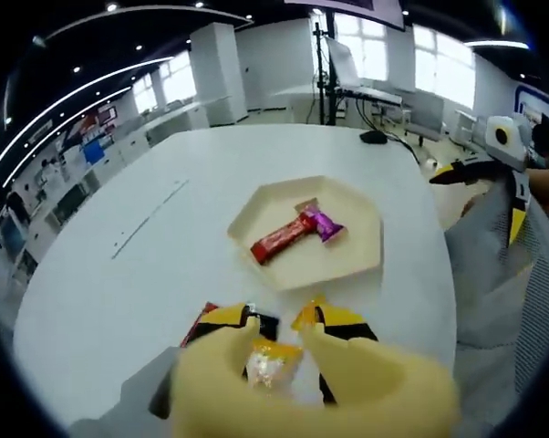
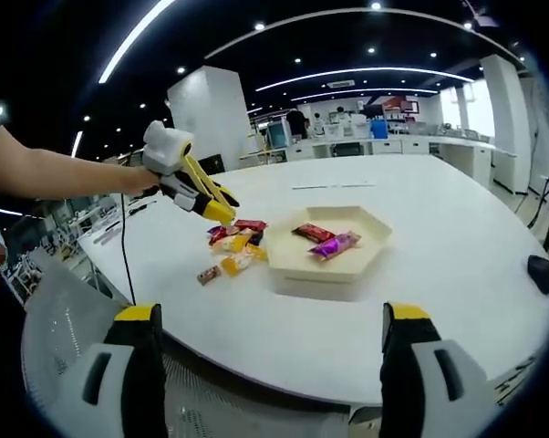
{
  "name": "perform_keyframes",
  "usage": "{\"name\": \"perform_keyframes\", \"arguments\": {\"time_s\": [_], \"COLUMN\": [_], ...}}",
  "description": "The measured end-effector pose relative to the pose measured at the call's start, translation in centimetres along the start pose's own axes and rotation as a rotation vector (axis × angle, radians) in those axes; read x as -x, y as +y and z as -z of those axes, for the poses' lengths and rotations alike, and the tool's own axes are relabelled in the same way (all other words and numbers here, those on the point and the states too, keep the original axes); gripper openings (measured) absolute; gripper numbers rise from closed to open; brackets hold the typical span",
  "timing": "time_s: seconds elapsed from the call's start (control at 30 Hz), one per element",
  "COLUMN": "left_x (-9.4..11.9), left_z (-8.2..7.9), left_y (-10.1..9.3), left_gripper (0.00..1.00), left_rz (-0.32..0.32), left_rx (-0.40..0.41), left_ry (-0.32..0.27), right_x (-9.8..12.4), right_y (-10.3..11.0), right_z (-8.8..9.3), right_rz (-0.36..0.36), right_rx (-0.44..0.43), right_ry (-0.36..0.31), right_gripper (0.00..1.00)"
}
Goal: Place the target food into the container with the food tongs after gripping and lifting it, then release it inside without dropping or visibly crushing the food.
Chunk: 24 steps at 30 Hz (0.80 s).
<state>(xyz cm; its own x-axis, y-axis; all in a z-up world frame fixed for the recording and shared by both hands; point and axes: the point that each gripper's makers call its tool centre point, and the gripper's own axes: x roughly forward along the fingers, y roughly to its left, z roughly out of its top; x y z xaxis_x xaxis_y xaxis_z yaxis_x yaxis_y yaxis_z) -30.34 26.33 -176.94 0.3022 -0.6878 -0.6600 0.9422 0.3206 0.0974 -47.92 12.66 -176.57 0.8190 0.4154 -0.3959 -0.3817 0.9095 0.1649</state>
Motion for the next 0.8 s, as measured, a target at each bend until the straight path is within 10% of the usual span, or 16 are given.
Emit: {"name": "perform_keyframes", "arguments": {"time_s": [0.8], "left_x": [-0.7], "left_z": [4.0], "left_y": [0.9], "left_gripper": [0.25], "left_rz": [0.022], "left_rx": [-0.009], "left_ry": [0.036], "right_x": [-0.1], "right_y": [0.1], "right_z": [0.3], "right_rz": [-0.004], "right_rx": [0.007], "right_ry": [0.027], "right_gripper": [0.99]}}
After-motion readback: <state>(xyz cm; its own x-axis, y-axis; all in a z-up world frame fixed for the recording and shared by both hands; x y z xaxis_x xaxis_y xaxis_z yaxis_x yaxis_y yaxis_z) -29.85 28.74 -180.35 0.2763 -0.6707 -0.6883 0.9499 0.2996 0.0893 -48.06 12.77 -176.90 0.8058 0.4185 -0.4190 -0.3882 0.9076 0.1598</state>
